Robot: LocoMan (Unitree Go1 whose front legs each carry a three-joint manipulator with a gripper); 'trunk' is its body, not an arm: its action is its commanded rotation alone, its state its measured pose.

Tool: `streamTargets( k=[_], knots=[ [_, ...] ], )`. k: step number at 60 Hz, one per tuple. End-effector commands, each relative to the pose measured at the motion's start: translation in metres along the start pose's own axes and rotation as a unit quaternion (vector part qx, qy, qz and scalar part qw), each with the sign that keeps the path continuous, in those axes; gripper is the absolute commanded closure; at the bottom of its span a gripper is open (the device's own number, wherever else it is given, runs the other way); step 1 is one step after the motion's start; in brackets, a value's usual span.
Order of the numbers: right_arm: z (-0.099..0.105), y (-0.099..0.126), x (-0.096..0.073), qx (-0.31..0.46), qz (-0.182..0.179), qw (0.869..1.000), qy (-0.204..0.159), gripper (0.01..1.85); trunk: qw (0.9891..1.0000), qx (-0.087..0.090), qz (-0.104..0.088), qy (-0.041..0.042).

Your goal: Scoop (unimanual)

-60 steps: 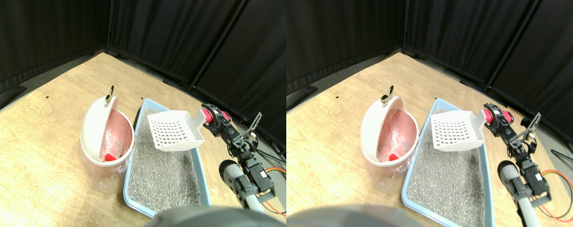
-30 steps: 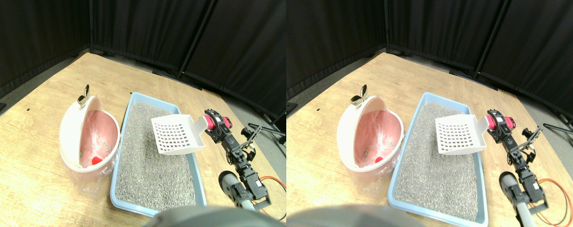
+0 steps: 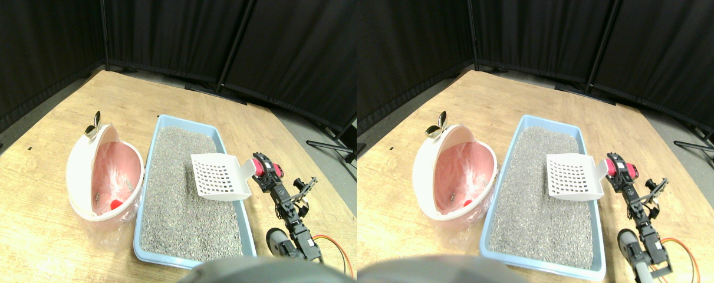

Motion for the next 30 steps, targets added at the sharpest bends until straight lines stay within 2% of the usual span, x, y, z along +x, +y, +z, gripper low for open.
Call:
streamTargets(
  k=[1, 8, 24, 30],
  knots=[
    [-0.003, 0.001, -0.001, 0.023, -0.006, 0.999, -0.027, 1.81, 1.0000, 0.001, -0.002, -0.0078],
    [-0.012, -0.001, -0.003, 0.027, -0.020, 0.999, -0.022, 1.81, 1.0000, 0.007, -0.004, -0.0037],
    [-0.025, -0.006, -0.004, 0.034, -0.016, 0.999, -0.025, 1.81, 0.9999, 0.010, -0.006, -0.0016],
    [-0.029, -0.007, -0.005, 0.043, -0.029, 0.999, -0.019, 1.81, 0.9999, 0.010, -0.006, 0.0003]
  ],
)
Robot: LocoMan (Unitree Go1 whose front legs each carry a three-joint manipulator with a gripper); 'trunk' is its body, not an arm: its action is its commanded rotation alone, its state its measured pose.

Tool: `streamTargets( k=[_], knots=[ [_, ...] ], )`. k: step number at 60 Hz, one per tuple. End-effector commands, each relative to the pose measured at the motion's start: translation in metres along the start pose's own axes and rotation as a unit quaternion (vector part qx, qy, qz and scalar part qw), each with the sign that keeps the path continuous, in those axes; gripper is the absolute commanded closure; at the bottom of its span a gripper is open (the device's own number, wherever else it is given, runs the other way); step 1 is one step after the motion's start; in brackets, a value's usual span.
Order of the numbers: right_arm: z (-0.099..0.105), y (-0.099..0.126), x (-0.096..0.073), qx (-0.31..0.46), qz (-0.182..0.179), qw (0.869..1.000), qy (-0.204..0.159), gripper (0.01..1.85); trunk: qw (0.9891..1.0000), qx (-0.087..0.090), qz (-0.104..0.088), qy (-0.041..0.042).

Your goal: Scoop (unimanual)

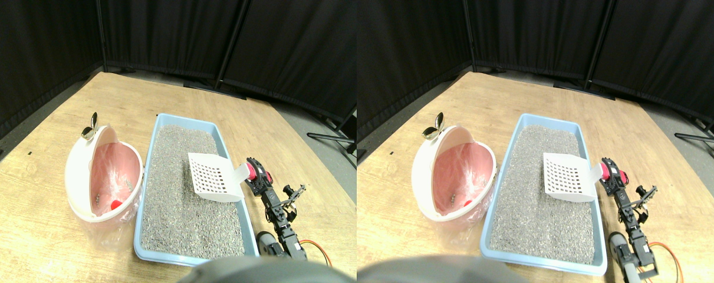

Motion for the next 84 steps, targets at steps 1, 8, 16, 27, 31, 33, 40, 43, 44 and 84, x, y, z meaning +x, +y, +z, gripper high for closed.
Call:
streamTargets(
  k=[1, 8, 16, 27, 31, 33, 40, 43, 44, 84],
  knots=[
    [-0.004, -0.003, -0.001, -0.006, -0.012, 1.000, -0.005, 1.81, 1.0000, -0.005, 0.000, -0.0015],
    [-0.012, -0.006, -0.004, 0.017, -0.027, 0.999, 0.009, 1.81, 1.0000, -0.004, -0.001, -0.0012],
    [-0.021, -0.011, -0.008, 0.019, -0.037, 0.999, 0.018, 1.81, 1.0000, -0.004, -0.001, -0.0012],
    [-0.024, -0.017, -0.011, 0.019, -0.059, 0.998, 0.018, 1.81, 1.0000, -0.001, -0.002, -0.0017],
    [-0.025, -0.019, -0.011, 0.024, -0.061, 0.998, 0.018, 1.81, 1.0000, 0.001, -0.003, -0.0013],
    [-0.025, -0.020, -0.012, 0.030, -0.066, 0.997, 0.017, 1.81, 1.0000, 0.002, -0.004, -0.0007],
    [-0.025, -0.023, -0.014, 0.025, -0.061, 0.998, 0.017, 1.81, 1.0000, 0.005, -0.006, -0.0003],
    [-0.025, -0.023, -0.015, 0.024, -0.064, 0.997, 0.022, 1.81, 1.0000, 0.006, -0.008, 0.0005],
    [-0.024, -0.022, -0.016, 0.023, -0.063, 0.997, 0.025, 1.81, 0.9999, 0.006, -0.009, 0.0004],
    [0.011, 0.010, -0.035, 0.031, -0.106, 0.984, 0.139, 0.53, 0.9997, 0.010, -0.020, 0.0017]
  ],
)
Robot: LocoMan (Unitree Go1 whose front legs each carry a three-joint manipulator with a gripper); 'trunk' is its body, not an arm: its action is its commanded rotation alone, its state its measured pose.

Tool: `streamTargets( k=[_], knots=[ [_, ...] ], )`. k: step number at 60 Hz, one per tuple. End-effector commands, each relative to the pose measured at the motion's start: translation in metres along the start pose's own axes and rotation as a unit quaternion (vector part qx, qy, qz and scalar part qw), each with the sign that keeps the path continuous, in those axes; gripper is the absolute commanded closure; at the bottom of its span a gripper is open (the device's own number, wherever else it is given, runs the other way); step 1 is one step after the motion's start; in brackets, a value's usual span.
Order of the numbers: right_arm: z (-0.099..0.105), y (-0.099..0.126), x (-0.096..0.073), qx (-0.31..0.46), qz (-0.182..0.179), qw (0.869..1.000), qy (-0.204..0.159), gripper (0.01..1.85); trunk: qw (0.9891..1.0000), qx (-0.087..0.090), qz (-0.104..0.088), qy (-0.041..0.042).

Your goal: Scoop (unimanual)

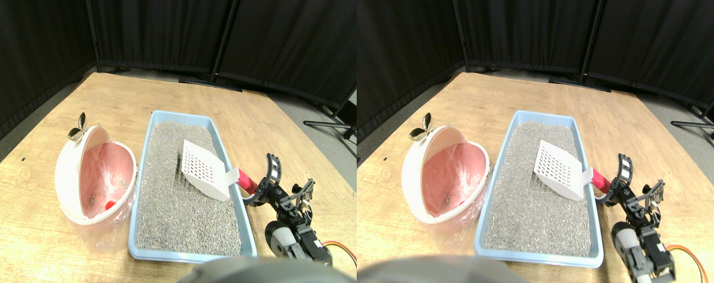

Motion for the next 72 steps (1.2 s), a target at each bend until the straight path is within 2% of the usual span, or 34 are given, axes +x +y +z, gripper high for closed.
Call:
streamTargets(
  k=[1, 5, 11, 13, 17, 18, 25, 28, 30, 32, 34, 36, 38, 40, 44, 47, 55, 63, 68, 72],
  knots=[
    [0.006, 0.006, -0.006, -0.005, 0.010, 1.000, -0.023, 0.53, 1.0000, -0.007, -0.003, -0.0043],
    [0.009, 0.007, -0.011, -0.005, 0.011, 1.000, -0.021, 0.49, 1.0000, -0.007, -0.004, -0.0043],
    [0.011, 0.009, -0.017, -0.010, 0.018, 0.999, -0.025, 0.53, 0.9999, -0.005, -0.008, -0.0049],
    [0.013, 0.008, -0.019, -0.014, 0.037, 0.999, -0.034, 0.59, 0.9999, -0.004, -0.010, -0.0047],
    [0.014, 0.009, -0.021, -0.016, 0.027, 0.999, -0.044, 0.69, 0.9999, -0.004, -0.012, -0.0042],
    [0.015, 0.009, -0.023, -0.016, 0.022, 0.999, -0.046, 0.72, 0.9999, -0.004, -0.012, -0.0042],
    [0.018, 0.007, -0.029, -0.040, 0.047, 0.995, -0.081, 1.12, 0.9998, -0.001, -0.018, -0.0040],
    [0.019, 0.007, -0.031, -0.044, 0.039, 0.994, -0.087, 1.21, 0.9998, 0.001, -0.020, -0.0034],
    [0.020, 0.006, -0.034, -0.047, 0.033, 0.993, -0.100, 1.35, 0.9997, 0.003, -0.024, -0.0041],
    [0.020, 0.005, -0.035, -0.049, 0.034, 0.993, -0.102, 1.38, 0.9997, 0.003, -0.024, -0.0041],
    [0.020, 0.005, -0.038, -0.047, 0.036, 0.991, -0.123, 1.58, 0.9997, 0.004, -0.025, -0.0043],
    [0.020, 0.005, -0.039, -0.043, 0.034, 0.991, -0.126, 1.61, 0.9996, 0.006, -0.027, -0.0047],
    [0.020, 0.004, -0.039, -0.048, 0.048, 0.989, -0.134, 1.74, 0.9996, 0.006, -0.027, -0.0047],
    [0.021, 0.003, -0.042, -0.060, 0.048, 0.987, -0.140, 1.81, 0.9995, 0.007, -0.029, -0.0042],
    [0.021, 0.003, -0.045, -0.074, 0.047, 0.985, -0.146, 1.81, 0.9994, 0.010, -0.033, -0.0042],
    [0.021, 0.002, -0.047, -0.092, 0.057, 0.980, -0.168, 1.81, 0.9993, 0.011, -0.034, -0.0042],
    [0.021, -0.001, -0.053, -0.119, 0.057, 0.974, -0.182, 1.81, 0.9993, 0.013, -0.034, -0.0038],
    [0.021, -0.002, -0.060, -0.125, 0.047, 0.975, -0.179, 1.81, 0.9994, 0.013, -0.034, -0.0035],
    [0.020, 0.000, -0.065, -0.155, 0.048, 0.971, -0.175, 1.81, 0.9994, 0.012, -0.032, -0.0030],
    [0.019, 0.005, -0.069, -0.190, 0.035, 0.967, -0.165, 1.81, 0.9994, 0.011, -0.032, -0.0034]
  ],
)
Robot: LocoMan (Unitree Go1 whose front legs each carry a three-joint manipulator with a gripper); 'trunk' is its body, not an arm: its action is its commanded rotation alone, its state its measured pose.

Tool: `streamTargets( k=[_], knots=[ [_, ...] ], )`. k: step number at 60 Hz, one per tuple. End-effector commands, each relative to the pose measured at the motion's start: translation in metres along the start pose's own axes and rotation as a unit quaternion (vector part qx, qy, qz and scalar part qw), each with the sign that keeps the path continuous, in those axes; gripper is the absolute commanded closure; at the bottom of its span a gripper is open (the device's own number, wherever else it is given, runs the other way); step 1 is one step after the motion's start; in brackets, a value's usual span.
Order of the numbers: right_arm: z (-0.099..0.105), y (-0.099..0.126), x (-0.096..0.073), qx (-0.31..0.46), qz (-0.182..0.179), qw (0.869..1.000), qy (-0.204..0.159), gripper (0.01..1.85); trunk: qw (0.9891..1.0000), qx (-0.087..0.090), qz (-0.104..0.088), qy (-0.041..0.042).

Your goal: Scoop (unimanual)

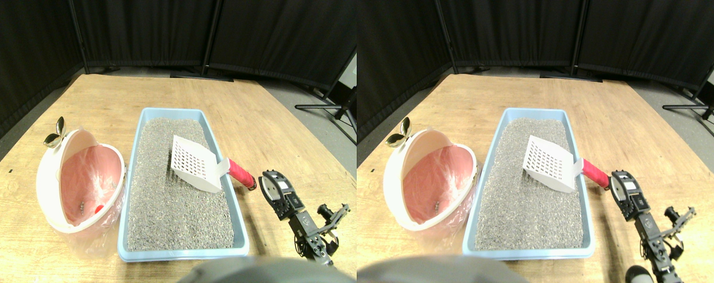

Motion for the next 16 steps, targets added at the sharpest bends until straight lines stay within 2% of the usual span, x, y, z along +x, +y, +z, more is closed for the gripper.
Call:
streamTargets(
  k=[1, 3, 6, 16],
  knots=[
    [0.011, 0.008, -0.005, -0.024, -0.001, 1.000, -0.005, 1.81, 0.9999, -0.011, -0.003, -0.0113],
    [0.010, 0.009, -0.006, -0.037, 0.010, 0.999, -0.009, 1.81, 0.9999, -0.011, -0.003, -0.0110],
    [0.011, 0.011, -0.008, -0.041, 0.002, 0.999, 0.001, 1.81, 0.9999, -0.012, -0.003, -0.0113],
    [0.009, 0.019, -0.012, -0.038, 0.008, 0.999, 0.004, 1.81, 0.9998, -0.016, -0.001, -0.0108]
  ],
)
